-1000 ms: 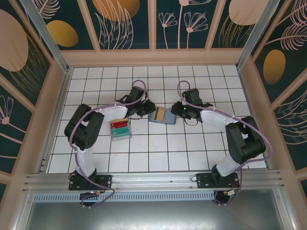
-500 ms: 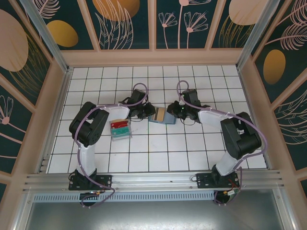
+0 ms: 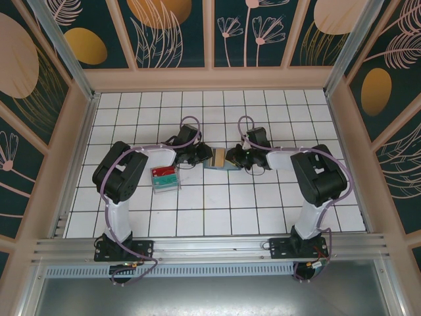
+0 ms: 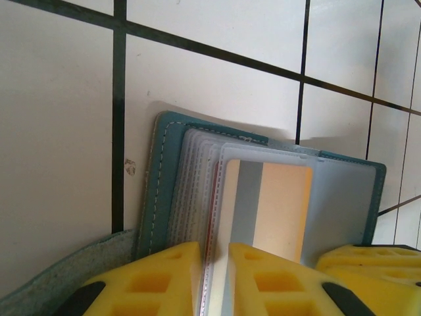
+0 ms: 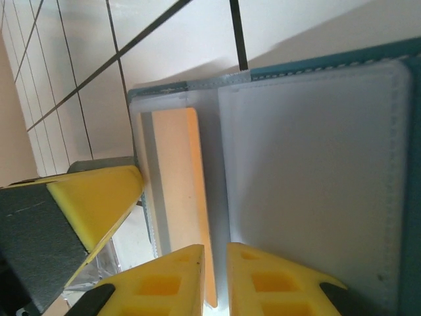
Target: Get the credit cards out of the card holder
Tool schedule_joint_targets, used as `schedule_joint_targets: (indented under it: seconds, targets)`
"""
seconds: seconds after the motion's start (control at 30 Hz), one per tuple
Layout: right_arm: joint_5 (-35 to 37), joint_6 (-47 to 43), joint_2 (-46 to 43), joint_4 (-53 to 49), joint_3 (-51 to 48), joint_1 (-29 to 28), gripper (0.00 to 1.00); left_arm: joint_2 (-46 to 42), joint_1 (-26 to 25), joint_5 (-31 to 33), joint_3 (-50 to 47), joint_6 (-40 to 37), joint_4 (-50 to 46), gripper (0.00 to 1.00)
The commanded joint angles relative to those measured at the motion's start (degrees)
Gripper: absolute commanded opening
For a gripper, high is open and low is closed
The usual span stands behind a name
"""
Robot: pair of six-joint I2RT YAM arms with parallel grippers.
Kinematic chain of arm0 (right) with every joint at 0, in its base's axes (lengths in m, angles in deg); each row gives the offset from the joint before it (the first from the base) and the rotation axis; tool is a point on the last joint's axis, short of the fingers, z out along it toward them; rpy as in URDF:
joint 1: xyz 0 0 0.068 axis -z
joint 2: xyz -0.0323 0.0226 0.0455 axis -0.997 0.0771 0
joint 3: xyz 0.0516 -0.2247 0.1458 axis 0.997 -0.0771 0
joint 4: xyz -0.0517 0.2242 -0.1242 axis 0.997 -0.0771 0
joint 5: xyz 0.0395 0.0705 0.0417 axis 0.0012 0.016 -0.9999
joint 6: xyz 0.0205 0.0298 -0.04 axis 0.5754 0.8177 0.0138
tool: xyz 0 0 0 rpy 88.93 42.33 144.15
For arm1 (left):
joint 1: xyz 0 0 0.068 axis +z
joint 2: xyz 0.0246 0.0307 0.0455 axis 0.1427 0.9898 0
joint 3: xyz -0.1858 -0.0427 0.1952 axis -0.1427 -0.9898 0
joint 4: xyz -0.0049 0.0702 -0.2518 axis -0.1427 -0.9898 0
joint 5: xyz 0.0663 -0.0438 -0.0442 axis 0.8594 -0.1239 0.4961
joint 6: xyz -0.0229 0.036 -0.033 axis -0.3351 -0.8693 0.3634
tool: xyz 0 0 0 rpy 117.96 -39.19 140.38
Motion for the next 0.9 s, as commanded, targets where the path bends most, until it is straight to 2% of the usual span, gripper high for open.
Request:
schedule_joint_targets:
  seconds: [0.0, 0.33, 0.53, 0.87]
  targets:
    - [-1.9, -0.81, 1.52, 1.65, 1.17, 0.17, 0.17, 0.84, 0.09, 0.95, -0.05, -0.12, -3.82, 0.21]
    - [-3.27, -1.56, 4.12, 1.72, 3.12, -0.01, 0.17, 1.39, 0.08, 0.51, 0.17, -0.15, -3.82, 0.22]
    - [-3.58, -1.84, 4.53, 1.6, 3.21, -0.18, 0.12, 1.55, 0.07, 0.54, 0.34, -0.15, -4.04, 0.22]
    - [-4.68, -1.91, 5.06, 1.87, 3.69, -0.53, 0.15, 1.99, -0.09, 0.52, 0.62, -0.2, -4.48, 0.22]
